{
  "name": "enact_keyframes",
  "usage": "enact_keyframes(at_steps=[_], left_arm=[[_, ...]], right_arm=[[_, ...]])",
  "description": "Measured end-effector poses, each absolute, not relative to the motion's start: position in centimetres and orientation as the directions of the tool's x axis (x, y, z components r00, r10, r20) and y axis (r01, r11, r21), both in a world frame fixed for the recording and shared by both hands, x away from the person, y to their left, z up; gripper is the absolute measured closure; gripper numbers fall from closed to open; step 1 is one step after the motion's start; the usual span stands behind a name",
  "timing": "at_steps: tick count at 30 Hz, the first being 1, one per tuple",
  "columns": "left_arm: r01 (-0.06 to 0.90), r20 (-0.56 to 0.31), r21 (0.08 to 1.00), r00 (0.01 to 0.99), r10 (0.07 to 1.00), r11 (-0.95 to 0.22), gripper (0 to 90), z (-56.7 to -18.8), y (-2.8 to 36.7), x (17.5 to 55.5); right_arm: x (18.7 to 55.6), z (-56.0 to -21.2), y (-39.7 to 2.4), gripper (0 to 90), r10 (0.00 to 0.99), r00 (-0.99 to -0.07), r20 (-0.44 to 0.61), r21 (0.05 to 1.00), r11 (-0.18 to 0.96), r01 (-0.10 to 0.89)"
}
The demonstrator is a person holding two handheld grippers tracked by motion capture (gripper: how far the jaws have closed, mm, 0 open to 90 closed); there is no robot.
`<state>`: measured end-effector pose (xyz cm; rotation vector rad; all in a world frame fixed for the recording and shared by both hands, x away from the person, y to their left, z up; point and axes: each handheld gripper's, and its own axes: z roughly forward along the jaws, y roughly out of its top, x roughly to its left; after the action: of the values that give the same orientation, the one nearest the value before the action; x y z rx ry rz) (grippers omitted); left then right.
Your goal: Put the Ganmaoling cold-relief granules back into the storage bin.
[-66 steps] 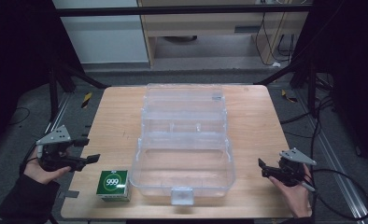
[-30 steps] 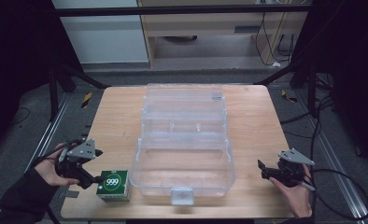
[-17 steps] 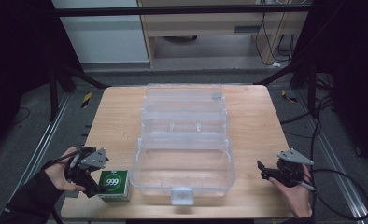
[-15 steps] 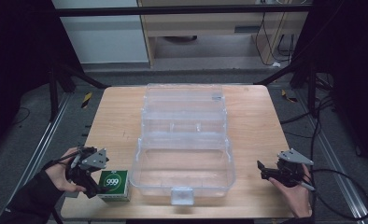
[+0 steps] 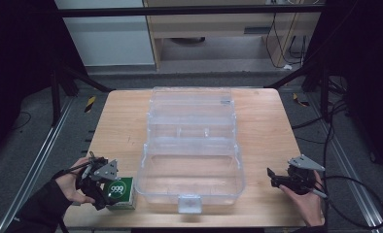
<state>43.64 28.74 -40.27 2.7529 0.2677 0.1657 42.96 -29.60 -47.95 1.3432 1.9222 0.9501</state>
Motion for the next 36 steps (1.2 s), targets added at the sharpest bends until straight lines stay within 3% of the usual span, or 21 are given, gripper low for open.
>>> enact_keyframes(at_steps=[22,36], left_arm=[[0.155,0.034,0.315,0.984,0.174,-0.937,3.3,-42.9,27.9,44.4],[0.156,0.001,0.319,0.986,0.165,-0.935,9.7,-43.7,27.8,44.7]], right_arm=[[43.1,-48.2,-29.4,2.7,0.944,-0.320,-0.079,0.810,0.248,0.532],[43.2,-48.4,-29.4,2.8,0.941,-0.328,-0.079,0.805,0.254,0.536]])
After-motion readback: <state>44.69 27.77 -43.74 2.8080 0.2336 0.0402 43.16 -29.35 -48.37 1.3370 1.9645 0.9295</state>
